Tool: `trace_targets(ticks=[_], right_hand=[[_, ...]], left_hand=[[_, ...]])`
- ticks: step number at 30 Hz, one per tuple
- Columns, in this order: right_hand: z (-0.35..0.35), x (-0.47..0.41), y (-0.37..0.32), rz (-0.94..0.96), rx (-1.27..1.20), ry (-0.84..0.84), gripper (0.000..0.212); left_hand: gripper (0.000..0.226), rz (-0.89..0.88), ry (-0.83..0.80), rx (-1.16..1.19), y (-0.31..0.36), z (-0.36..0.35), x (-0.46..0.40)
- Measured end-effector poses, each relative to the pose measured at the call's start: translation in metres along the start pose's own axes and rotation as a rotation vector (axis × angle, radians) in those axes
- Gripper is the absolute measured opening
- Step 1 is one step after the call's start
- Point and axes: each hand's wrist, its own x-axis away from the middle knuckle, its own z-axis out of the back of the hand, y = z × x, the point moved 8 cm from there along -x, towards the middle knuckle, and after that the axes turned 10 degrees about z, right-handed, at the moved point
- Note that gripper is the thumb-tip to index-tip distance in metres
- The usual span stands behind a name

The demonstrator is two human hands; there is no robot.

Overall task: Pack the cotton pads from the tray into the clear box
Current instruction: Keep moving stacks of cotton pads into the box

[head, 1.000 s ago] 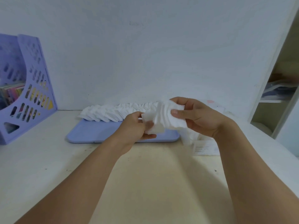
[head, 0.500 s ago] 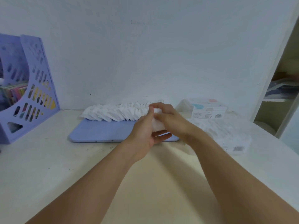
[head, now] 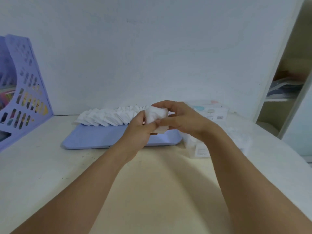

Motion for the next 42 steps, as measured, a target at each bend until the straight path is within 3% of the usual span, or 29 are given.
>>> trace_targets(ticks=[3,6,9,12,15,19,26,32,37,39,42], right_hand=[[0.025,0.015,-0.003,-0.037,0.105,-0.034,0.034],[0.037,0.029,0.001,-0.099,0.051,0.002,0.030],[0.068,0.047,0.007,-0.153,-0.111,0.231,0.034],[0.101,0.068,0.014,-0.255,-0.230,0.411,0.027],[0.101,0.079,0.028,-0.472,-0.015,0.222,0.030],[0.097,0.083,0.044,-0.662,0.300,0.001,0.030],[0.098,0.062,0.051,-0.593,0.614,-0.050,0.039],[0.090,0.051,0.040,-0.405,0.887,-0.014,0.044],[0.076,0.050,0.048,-0.377,1.125,0.012,0.041],[0.075,0.048,0.051,-0.397,1.086,-0.055,0.041],[0.088,0.052,0.053,-0.543,0.809,-0.153,0.043]], left_hand=[[0.045,-0.149,0.038,-0.108,0.010,-0.007,0.008],[0.058,-0.234,0.030,-0.137,0.017,-0.022,0.018],[0.057,-0.246,0.021,-0.165,0.021,-0.043,0.019],[0.049,-0.294,-0.009,-0.401,0.020,-0.073,0.019],[0.034,-0.366,-0.016,-0.589,0.014,-0.095,0.023],[0.045,-0.348,-0.034,-0.596,-0.004,-0.106,0.026],[0.045,-0.359,-0.044,-0.583,-0.013,-0.104,0.024],[0.028,-0.440,-0.107,-0.704,-0.009,-0.108,0.028],[0.015,-0.490,-0.135,-0.720,-0.012,-0.112,0.025],[0.013,-0.489,-0.121,-0.693,-0.013,-0.110,0.024],[0.016,-0.481,-0.128,-0.668,-0.015,-0.107,0.023]])
